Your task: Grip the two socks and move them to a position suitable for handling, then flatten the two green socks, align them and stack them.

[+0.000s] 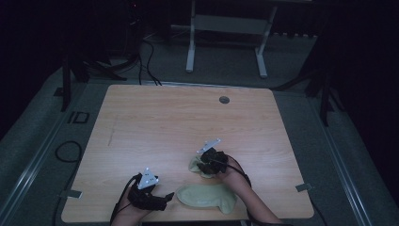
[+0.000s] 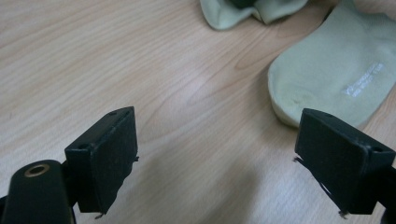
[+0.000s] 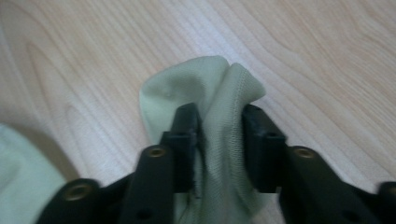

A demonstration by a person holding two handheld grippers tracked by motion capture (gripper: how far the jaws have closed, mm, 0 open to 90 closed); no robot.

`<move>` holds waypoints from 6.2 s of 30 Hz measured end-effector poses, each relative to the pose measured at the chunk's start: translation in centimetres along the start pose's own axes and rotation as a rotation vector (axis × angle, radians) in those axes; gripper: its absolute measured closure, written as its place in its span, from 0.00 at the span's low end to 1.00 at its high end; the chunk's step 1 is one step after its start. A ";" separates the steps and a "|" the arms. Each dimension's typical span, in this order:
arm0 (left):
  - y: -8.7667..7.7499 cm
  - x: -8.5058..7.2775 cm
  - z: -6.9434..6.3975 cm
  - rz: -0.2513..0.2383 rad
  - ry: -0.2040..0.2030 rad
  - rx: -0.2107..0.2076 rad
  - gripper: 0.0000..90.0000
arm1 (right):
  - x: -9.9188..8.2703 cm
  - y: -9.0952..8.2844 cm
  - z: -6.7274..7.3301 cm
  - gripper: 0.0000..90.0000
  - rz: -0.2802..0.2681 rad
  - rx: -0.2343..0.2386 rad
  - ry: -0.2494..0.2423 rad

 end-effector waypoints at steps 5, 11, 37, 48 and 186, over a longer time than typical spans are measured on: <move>0.0 1.3 0.0 -0.019 0.009 -0.013 0.16 | 0.5 -1.8 0.4 0.56 -0.013 0.001 -0.051; 0.7 3.3 -0.1 -0.022 0.028 -0.046 0.16 | 2.0 -6.1 -0.6 0.58 -0.116 0.012 -0.011; 8.8 6.7 1.0 0.164 0.105 -0.086 0.60 | -1.7 -1.3 -1.4 0.89 0.043 0.053 -0.019; 9.6 7.3 0.2 0.146 0.116 -0.102 0.95 | -1.8 -1.2 -1.3 0.92 0.024 0.048 -0.018; 3.1 1.6 -3.8 0.200 0.105 -0.161 0.56 | -13.0 -8.0 1.7 0.67 -0.011 0.071 0.082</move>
Point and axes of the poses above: each handheld gripper's, and its own axes: y roughly forward along the jaws, x roughly out of its top, z roughly to its left, the point moved 9 cm from there along y, roughly forward along the jaws, and after that the axes turned 6 degrees about y, right-handed, at the moved point
